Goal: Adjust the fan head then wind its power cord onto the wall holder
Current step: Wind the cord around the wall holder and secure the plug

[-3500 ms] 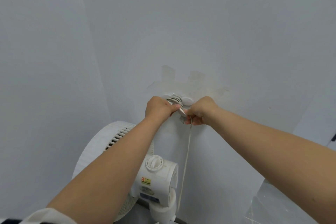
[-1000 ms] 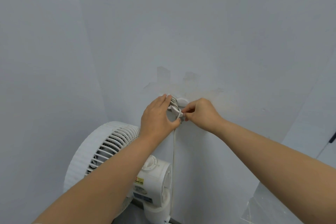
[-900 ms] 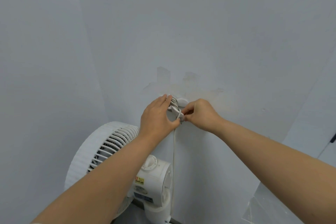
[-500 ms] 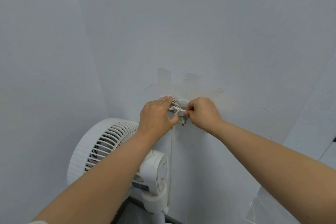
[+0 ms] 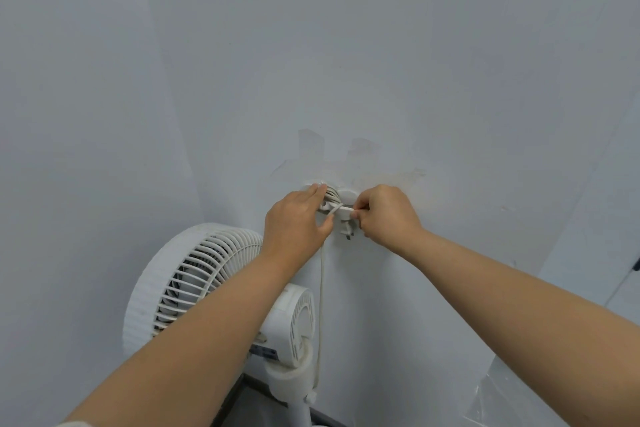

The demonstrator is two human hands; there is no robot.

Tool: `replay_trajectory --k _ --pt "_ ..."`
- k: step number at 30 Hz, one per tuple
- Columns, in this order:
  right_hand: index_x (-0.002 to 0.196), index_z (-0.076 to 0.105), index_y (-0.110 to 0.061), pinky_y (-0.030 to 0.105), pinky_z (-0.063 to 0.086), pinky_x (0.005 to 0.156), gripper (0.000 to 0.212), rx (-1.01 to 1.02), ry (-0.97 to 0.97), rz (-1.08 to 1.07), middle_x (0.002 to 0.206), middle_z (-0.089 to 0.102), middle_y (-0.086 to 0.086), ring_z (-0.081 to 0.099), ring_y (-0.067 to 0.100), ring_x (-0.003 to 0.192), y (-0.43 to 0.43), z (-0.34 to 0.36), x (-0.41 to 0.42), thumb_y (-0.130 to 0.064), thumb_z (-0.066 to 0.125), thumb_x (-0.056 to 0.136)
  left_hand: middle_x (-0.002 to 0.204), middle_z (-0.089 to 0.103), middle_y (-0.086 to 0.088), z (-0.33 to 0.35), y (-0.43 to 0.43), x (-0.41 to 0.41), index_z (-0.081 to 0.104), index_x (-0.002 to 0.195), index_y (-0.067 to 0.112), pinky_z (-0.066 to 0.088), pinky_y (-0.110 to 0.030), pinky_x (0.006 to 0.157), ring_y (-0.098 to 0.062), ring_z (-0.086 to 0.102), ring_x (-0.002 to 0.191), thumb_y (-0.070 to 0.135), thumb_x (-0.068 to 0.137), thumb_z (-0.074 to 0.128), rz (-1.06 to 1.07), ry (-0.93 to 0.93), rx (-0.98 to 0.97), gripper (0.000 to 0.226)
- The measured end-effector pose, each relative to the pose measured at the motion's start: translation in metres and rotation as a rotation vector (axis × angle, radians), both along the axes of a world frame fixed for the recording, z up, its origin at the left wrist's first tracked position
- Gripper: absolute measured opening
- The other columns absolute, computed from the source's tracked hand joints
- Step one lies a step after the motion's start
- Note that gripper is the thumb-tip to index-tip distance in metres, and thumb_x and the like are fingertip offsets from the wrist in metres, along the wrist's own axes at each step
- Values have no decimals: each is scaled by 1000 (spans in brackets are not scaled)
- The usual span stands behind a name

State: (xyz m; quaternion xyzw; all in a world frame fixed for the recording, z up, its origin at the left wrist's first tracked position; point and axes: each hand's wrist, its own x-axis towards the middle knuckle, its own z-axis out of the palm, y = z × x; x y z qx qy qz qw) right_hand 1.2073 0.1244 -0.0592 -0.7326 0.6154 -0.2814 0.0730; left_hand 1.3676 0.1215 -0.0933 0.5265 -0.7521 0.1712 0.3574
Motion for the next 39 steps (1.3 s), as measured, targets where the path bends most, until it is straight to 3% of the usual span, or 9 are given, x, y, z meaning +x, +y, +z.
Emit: replay_trajectory --k 6,11,16,20,28,33,39 --pt "74 70 -14 35 54 71 11 8 -10 0 61 57 1 65 28 72 -1 -1 0 -15 63 82 107 72 -7 -4 1 -1 68 110 8 56 -29 66 -22 70 92 28 67 72 -16 20 -42 47" --pt "73 69 -13 37 55 70 12 22 -20 24 69 67 7 66 28 70 -1 -1 0 -13 63 83 114 68 -7 -9 2 0 63 118 7 55 -28 71 -21 67 100 41 78 48 2 -31 -52 54" --pt "71 68 -13 39 56 70 14 26 -23 34 72 69 8 66 28 69 -1 -4 0 -12 62 83 122 64 -10 -16 2 0 56 126 4 55 -34 77 -26 62 110 36 68 77 -37 -11 -18 69" --pt "70 68 -12 39 56 69 15 45 -63 40 69 69 10 67 26 64 -1 -5 -1 -12 62 84 129 58 -9 -18 4 -3 49 133 5 53 -34 83 -26 56 118 36 72 75 -49 34 11 73" --pt "75 67 -8 37 56 67 13 56 -117 77 68 70 9 68 25 61 4 -6 0 -8 59 85 149 32 -2 -19 6 5 22 148 15 34 -33 108 -19 30 136 45 80 63 -128 27 137 84" --pt "75 65 -9 33 54 64 13 89 -123 101 65 66 3 68 26 62 6 -4 1 -7 58 86 150 29 -1 -18 7 6 21 148 16 27 -32 112 -17 27 138 45 78 64 -152 64 170 87" --pt "74 65 -15 36 55 73 12 81 -114 111 69 66 1 67 23 71 8 -3 1 -8 61 83 153 23 0 -18 8 6 16 149 17 20 -29 114 -16 22 141 44 78 65 -163 80 206 90"
